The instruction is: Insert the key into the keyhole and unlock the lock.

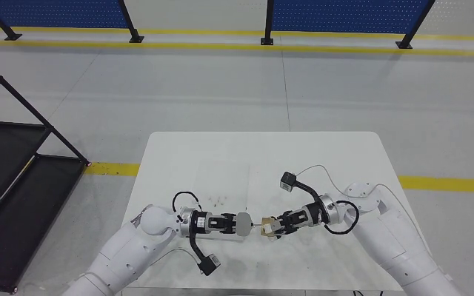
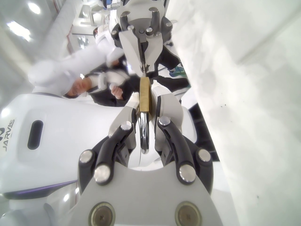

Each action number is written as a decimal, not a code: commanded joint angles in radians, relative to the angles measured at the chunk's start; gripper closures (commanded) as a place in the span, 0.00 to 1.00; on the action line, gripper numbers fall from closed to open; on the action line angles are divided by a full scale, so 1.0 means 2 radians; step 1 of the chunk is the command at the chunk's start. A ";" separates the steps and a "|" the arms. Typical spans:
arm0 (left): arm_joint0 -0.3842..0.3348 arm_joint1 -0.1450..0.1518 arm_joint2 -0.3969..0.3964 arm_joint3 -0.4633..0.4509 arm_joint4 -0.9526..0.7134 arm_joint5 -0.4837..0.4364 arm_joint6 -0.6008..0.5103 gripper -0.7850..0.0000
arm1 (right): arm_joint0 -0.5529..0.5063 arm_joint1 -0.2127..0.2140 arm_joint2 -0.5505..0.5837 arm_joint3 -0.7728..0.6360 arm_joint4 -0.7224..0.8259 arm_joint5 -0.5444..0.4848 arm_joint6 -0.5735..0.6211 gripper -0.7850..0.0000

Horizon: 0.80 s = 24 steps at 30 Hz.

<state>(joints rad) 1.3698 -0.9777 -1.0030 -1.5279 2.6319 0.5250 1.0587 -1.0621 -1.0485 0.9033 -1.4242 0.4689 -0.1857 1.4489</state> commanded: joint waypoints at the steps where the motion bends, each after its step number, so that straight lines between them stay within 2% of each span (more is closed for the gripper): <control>1: 0.000 0.000 0.001 0.000 0.000 0.000 0.000 1.00 | 0.001 0.000 -0.001 0.001 0.000 0.001 0.000 1.00; 24: -0.013 -0.005 0.018 0.003 0.002 -0.001 -0.011 1.00 | 0.002 -0.001 -0.006 0.002 0.004 0.001 0.000 1.00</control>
<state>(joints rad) 1.3456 -0.9875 -0.9680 -1.5229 2.6366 0.5233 1.0365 -1.0576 -1.0505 0.8915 -1.4208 0.4754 -0.1827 1.4482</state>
